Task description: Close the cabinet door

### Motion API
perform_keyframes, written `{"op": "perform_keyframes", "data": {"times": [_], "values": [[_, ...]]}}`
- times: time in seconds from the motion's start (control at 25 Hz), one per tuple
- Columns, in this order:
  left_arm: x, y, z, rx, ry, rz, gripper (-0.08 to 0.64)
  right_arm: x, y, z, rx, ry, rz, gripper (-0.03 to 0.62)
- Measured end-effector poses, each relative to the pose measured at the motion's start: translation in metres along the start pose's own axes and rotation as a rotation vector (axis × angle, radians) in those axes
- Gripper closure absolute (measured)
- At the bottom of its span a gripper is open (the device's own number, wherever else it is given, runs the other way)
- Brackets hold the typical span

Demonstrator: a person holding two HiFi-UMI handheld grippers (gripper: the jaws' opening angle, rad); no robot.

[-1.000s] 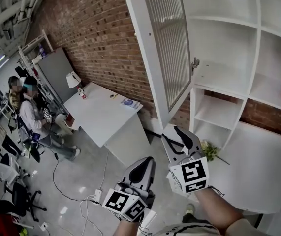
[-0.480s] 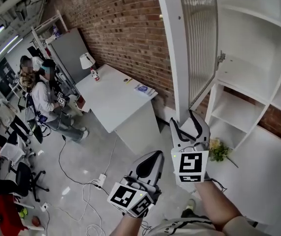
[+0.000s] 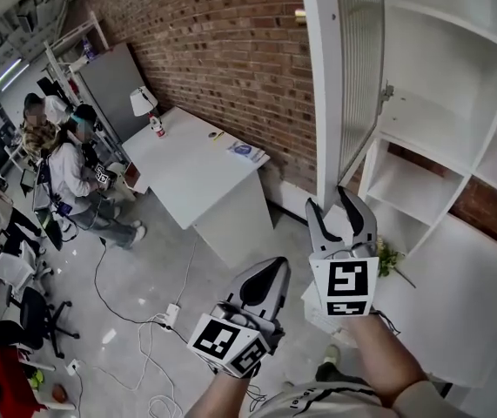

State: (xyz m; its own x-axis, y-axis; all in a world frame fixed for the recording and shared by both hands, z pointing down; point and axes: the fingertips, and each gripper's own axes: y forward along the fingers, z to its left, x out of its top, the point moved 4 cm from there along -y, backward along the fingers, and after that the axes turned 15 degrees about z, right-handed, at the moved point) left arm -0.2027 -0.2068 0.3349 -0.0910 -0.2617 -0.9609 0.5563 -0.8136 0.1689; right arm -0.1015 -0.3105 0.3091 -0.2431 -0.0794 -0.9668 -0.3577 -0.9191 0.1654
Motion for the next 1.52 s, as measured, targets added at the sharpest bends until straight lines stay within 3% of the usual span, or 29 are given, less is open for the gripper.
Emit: {"op": "perform_keyframes", "data": {"times": [0.56, 0.96, 1.52], "values": [[-0.004, 0.01, -0.029, -0.13, 0.022, 0.022, 0.549, -0.014, -0.044, -0.029, -0.033, 0.009, 0.025, 0.441], [-0.005, 0.021, -0.051, -0.214, 0.053, 0.033, 0.549, -0.026, -0.071, -0.055, -0.105, 0.007, 0.046, 0.471], [-0.003, 0.066, -0.09, -0.322, 0.093, 0.046, 0.549, -0.052, -0.101, -0.131, -0.187, 0.073, 0.057, 0.508]]}}
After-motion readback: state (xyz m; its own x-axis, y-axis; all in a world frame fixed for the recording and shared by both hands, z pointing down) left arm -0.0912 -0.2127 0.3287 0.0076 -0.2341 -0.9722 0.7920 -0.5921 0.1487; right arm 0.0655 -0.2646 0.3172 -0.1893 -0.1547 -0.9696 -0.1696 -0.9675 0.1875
